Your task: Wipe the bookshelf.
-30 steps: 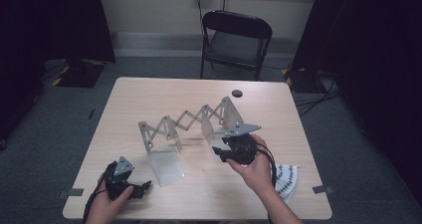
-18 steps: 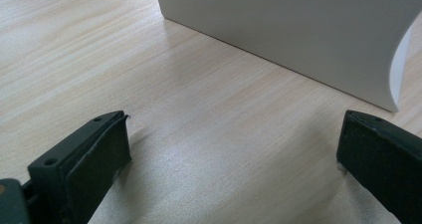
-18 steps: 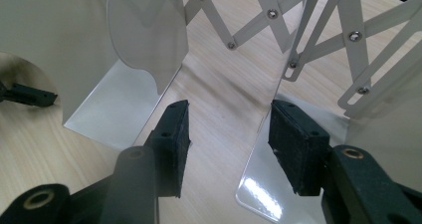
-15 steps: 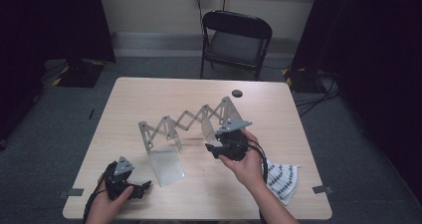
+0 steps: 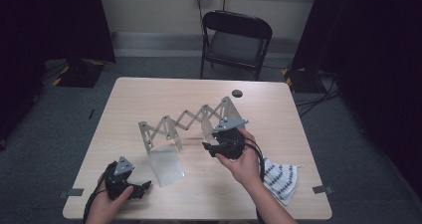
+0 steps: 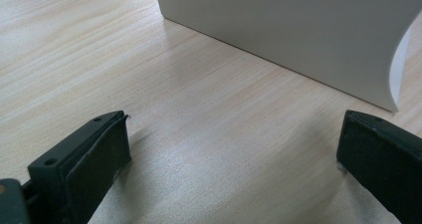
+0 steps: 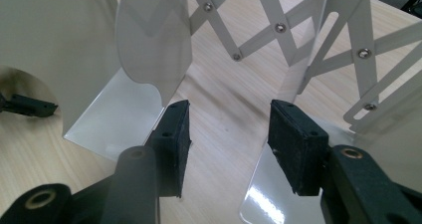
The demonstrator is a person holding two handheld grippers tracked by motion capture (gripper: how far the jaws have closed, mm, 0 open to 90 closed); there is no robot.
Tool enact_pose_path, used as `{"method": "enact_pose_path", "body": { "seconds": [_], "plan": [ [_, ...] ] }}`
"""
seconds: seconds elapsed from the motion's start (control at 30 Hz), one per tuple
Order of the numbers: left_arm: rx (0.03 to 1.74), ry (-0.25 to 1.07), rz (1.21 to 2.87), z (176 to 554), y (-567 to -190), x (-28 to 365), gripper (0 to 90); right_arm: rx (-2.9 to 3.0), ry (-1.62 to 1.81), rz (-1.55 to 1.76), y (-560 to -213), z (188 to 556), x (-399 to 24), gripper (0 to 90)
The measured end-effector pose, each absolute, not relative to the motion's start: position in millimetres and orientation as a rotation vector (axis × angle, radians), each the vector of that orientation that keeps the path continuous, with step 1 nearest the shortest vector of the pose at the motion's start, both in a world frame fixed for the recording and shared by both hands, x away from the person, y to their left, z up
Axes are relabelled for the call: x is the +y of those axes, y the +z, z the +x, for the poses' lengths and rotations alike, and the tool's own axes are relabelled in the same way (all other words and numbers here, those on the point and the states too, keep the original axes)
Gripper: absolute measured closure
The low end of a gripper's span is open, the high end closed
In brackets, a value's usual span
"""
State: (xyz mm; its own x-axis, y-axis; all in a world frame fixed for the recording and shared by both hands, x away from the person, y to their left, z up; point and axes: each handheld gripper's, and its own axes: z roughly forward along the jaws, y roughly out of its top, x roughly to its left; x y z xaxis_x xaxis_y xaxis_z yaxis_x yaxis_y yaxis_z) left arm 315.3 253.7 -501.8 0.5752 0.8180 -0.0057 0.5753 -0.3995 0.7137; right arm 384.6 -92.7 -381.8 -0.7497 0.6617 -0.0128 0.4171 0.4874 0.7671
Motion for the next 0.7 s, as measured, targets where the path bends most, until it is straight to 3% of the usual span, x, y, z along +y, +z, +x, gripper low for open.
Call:
{"method": "enact_pose_path", "body": {
  "seconds": [0.43, 0.7],
  "plan": [
    [1.106, 0.457, 2.124, 315.3, -501.7, 253.7, 0.0, 2.452, 1.131, 0.848, -377.7, 378.3, -69.8, 51.3],
    [1.106, 0.457, 2.124, 315.3, -501.8, 253.6, 0.0, 2.439, 1.104, 0.878, -378.2, 379.7, -81.2, 51.2]
  ]
}}
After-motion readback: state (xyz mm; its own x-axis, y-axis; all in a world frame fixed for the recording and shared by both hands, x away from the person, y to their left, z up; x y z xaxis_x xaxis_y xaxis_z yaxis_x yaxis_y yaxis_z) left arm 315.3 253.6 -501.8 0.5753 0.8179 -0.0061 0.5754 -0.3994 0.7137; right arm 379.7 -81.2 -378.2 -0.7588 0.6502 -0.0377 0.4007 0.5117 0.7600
